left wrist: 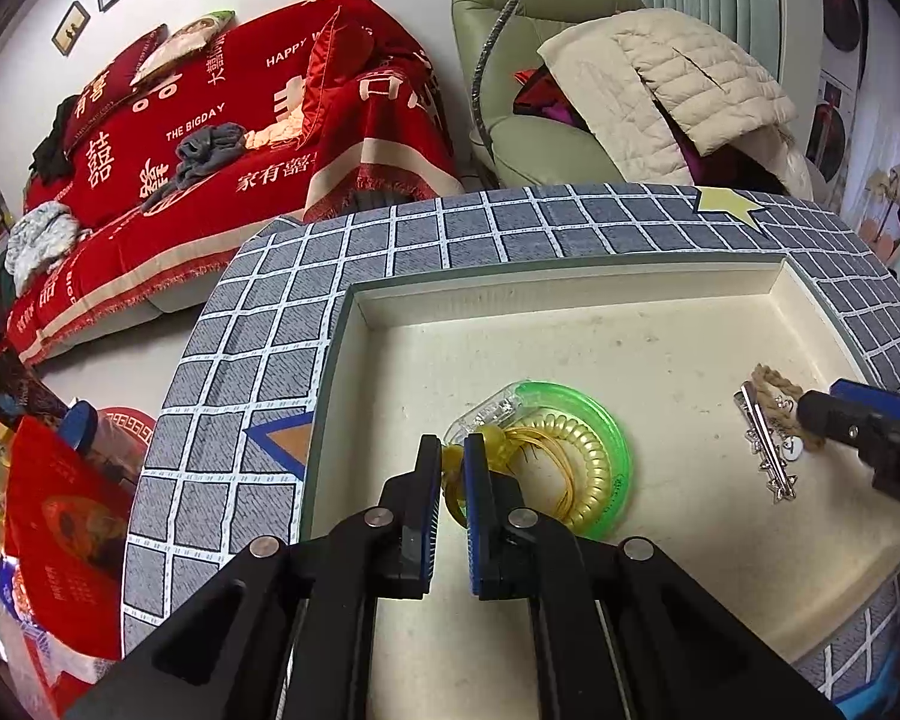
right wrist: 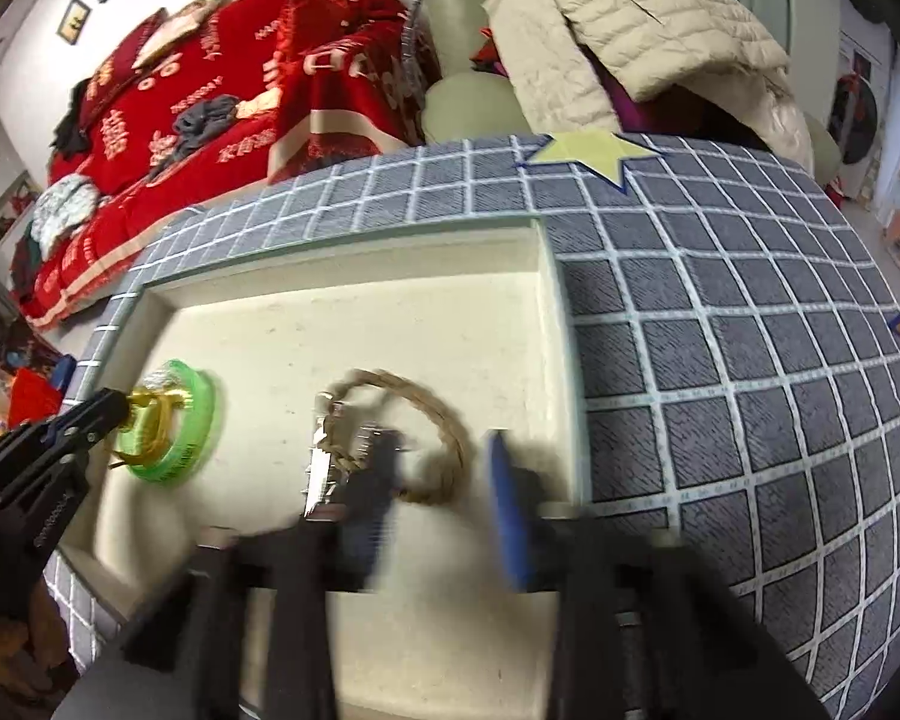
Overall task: Organize jewelry
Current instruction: 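Lay the yellow bracelet on the green bangle while the right sets the braided bracelet beside the silver clip, then open both grippers and move them back to the jewelry on the table, then grasp the clear crystal bead chain with the left gripper while the right grasps the black claw clip, then lower the crystal chain onto the green bangle while the right sets the black clip beside the braided bracelet, then open both grippers and move them back to the jewelry on the table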
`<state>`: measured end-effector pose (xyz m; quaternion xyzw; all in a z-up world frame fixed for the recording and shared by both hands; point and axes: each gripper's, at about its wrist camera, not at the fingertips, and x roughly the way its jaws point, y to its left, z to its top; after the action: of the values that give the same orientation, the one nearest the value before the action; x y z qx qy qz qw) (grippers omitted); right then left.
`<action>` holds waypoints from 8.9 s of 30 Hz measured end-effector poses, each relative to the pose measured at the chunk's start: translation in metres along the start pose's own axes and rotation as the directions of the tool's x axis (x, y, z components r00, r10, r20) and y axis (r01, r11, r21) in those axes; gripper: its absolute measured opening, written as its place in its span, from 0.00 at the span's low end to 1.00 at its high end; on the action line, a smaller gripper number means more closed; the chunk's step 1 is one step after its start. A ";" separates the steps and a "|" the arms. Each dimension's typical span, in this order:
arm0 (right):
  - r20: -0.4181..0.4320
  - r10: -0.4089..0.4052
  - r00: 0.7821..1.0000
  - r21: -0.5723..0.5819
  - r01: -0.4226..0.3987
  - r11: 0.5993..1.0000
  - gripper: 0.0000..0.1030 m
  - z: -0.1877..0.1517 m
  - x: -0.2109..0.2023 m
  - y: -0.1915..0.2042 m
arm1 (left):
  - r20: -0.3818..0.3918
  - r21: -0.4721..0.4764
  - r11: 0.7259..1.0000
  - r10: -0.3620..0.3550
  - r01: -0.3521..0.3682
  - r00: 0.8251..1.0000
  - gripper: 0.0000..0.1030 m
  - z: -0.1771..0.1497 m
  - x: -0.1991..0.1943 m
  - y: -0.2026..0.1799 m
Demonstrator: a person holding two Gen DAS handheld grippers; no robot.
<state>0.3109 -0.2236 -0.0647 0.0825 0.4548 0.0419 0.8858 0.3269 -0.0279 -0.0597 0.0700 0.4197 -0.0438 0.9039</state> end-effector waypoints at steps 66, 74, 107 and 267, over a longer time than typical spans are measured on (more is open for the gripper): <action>0.083 0.121 0.989 0.006 -0.122 0.993 1.00 -0.146 -0.162 0.013 | 0.041 -0.064 0.997 -0.049 0.051 0.998 1.00 -0.137 -0.132 0.027; 0.000 0.105 0.995 0.044 -0.105 0.994 1.00 -0.189 -0.153 0.003 | 0.022 0.020 0.998 -0.064 0.063 0.998 1.00 -0.172 -0.141 -0.001; -0.031 -0.092 0.995 0.004 0.092 0.996 0.66 -0.181 -0.108 0.010 | -0.102 -0.049 0.996 -0.077 0.073 0.992 0.75 -0.172 -0.113 -0.024; 0.066 0.063 0.996 0.030 -0.065 0.997 0.78 -0.035 -0.078 0.006 | 0.056 -0.031 0.998 -0.051 0.053 0.997 1.00 -0.014 -0.039 0.002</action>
<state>0.2372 -0.2252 -0.0210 0.1127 0.4237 0.0604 0.8967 0.2917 -0.0225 -0.0387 0.0432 0.3971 -0.0624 0.9146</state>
